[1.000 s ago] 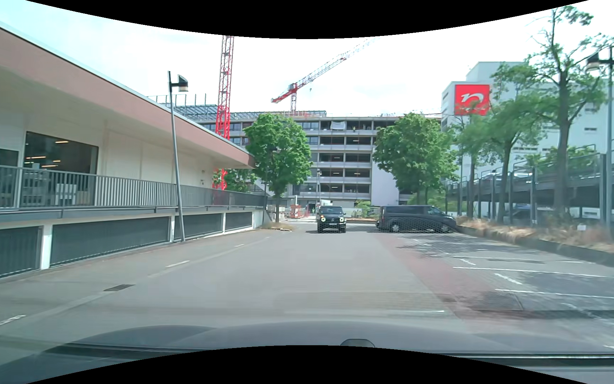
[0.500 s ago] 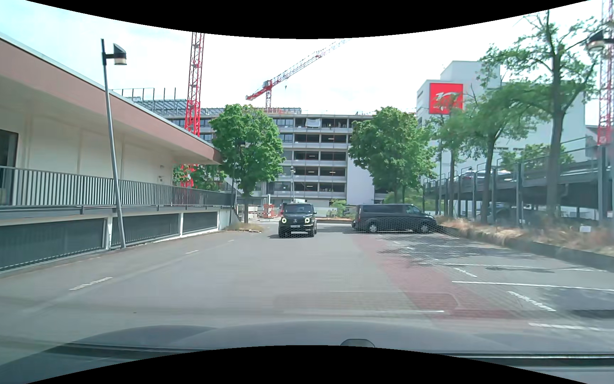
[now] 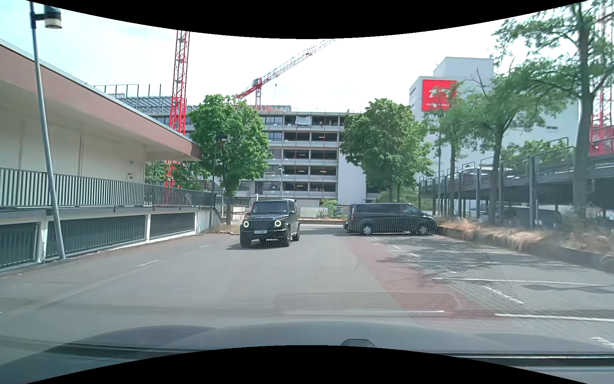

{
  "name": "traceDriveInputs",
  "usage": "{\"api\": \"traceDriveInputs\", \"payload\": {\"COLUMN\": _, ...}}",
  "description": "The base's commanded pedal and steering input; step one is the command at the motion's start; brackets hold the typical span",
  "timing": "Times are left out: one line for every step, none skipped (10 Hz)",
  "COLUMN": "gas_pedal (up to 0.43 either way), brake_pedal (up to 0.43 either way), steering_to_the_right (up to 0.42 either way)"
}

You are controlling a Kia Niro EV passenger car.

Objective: Follow the waypoints while adhering to traffic rules and regulations

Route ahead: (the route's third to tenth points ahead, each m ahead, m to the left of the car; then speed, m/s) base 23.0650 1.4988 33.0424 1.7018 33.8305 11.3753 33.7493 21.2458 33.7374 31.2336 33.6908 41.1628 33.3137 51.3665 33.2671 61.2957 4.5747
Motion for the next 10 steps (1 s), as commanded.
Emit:
{"api": "traceDriveInputs", "payload": {"gas_pedal": 0.067, "brake_pedal": 0.0, "steering_to_the_right": 0.049}}
{"api": "traceDriveInputs", "payload": {"gas_pedal": 0.067, "brake_pedal": 0.0, "steering_to_the_right": 0.047}}
{"api": "traceDriveInputs", "payload": {"gas_pedal": 0.067, "brake_pedal": 0.0, "steering_to_the_right": 0.043}}
{"api": "traceDriveInputs", "payload": {"gas_pedal": 0.067, "brake_pedal": 0.0, "steering_to_the_right": 0.038}}
{"api": "traceDriveInputs", "payload": {"gas_pedal": 0.067, "brake_pedal": 0.0, "steering_to_the_right": 0.025}}
{"api": "traceDriveInputs", "payload": {"gas_pedal": 0.067, "brake_pedal": 0.0, "steering_to_the_right": 0.009}}
{"api": "traceDriveInputs", "payload": {"gas_pedal": 0.067, "brake_pedal": 0.0, "steering_to_the_right": -0.008}}
{"api": "traceDriveInputs", "payload": {"gas_pedal": 0.067, "brake_pedal": 0.0, "steering_to_the_right": -0.03}}
{"api": "traceDriveInputs", "payload": {"gas_pedal": 0.067, "brake_pedal": 0.0, "steering_to_the_right": -0.05}}
{"api": "traceDriveInputs", "payload": {"gas_pedal": 0.067, "brake_pedal": 0.0, "steering_to_the_right": -0.07}}
